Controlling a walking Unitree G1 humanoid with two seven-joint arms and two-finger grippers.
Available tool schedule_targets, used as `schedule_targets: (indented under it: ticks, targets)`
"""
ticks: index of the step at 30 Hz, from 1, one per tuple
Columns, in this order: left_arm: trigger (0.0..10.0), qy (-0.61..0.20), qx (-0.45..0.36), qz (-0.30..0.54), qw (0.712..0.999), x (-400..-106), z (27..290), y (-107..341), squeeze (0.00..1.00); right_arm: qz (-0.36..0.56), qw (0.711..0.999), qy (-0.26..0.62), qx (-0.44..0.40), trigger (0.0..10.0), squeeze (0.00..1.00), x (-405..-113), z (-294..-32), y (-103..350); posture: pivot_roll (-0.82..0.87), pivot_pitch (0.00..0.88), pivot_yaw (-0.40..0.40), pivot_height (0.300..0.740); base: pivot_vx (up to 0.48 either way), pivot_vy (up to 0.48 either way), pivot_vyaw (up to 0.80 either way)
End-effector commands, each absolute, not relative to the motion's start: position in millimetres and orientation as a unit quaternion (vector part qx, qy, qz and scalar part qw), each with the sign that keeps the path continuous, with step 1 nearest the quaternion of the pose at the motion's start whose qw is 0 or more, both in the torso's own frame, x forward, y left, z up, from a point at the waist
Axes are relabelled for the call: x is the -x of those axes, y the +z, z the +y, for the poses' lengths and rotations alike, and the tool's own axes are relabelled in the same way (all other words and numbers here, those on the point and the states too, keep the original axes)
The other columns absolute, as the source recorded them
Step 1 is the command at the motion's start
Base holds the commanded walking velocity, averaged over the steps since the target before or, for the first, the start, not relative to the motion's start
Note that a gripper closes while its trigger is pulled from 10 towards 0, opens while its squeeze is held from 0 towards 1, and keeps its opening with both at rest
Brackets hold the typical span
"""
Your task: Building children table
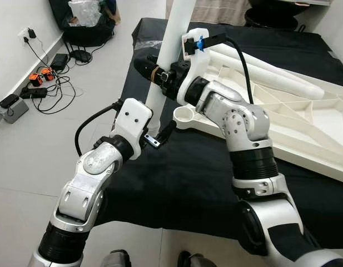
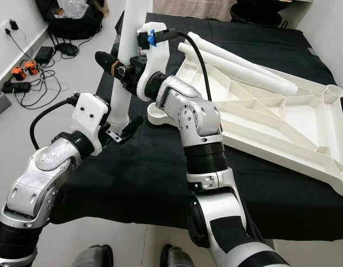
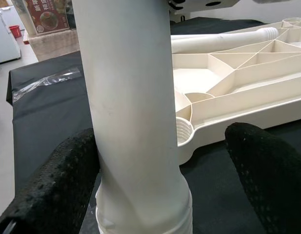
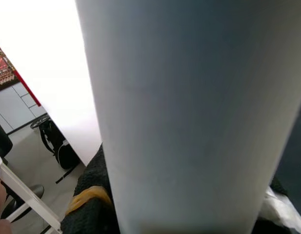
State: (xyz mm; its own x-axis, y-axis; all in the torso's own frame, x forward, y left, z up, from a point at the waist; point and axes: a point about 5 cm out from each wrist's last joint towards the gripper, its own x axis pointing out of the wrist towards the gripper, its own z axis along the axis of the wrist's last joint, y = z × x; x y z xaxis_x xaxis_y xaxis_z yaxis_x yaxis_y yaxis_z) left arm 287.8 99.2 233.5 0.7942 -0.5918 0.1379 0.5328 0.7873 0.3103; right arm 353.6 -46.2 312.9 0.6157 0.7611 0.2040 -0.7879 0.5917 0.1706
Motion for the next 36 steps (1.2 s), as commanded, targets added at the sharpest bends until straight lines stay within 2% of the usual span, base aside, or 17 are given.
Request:
schedule_targets:
  ticks: [1, 6, 12, 31, 32, 33, 36]
  targets:
    - [10.0, -0.305, -0.138, -0.117, 0.935, -287.0, 98.2, 234.2, 0.00, -0.068, 0.883, 0.450, -0.118, 10.0, 0.00, -349.7, -40.4, 318.3, 0.10, 0.152, -0.080, 0.740, 0.000, 0.000, 0.00]
    - [10.0, -0.275, -0.150, -0.100, 0.945, -292.6, 108.5, 228.0, 0.00, -0.075, 0.878, 0.457, -0.117, 10.0, 0.00, -346.3, -40.5, 322.1, 0.09, 0.153, -0.078, 0.740, 0.000, 0.000, 0.00]
    - [10.0, -0.263, -0.162, -0.067, 0.949, -294.6, 108.0, 223.3, 0.00, -0.086, 0.873, 0.466, -0.113, 10.0, 0.00, -343.7, -40.3, 325.8, 0.09, 0.155, -0.078, 0.740, 0.000, 0.000, 0.00]
    - [10.0, -0.249, -0.173, -0.054, 0.951, -303.2, 113.6, 218.6, 0.00, -0.096, 0.859, 0.489, -0.113, 10.0, 0.00, -334.4, -35.4, 333.0, 0.08, 0.157, -0.075, 0.740, 0.000, 0.000, 0.00]
    - [3.6, -0.246, -0.173, -0.055, 0.952, -304.3, 113.8, 219.0, 0.00, -0.096, 0.858, 0.492, -0.113, 10.0, 0.00, -333.1, -34.8, 332.9, 0.08, 0.157, -0.075, 0.740, 0.000, 0.000, 0.00]
    - [0.0, -0.243, -0.173, -0.058, 0.953, -305.2, 114.0, 219.8, 0.00, -0.095, 0.857, 0.494, -0.113, 10.0, 0.00, -332.1, -34.2, 332.5, 0.08, 0.157, -0.075, 0.740, 0.000, 0.000, 0.00]
    - [0.0, -0.242, -0.174, -0.061, 0.953, -305.9, 114.1, 220.7, 0.00, -0.095, 0.856, 0.496, -0.113, 10.0, 0.00, -331.6, -33.7, 332.0, 0.08, 0.156, -0.074, 0.740, 0.000, 0.000, 0.00]
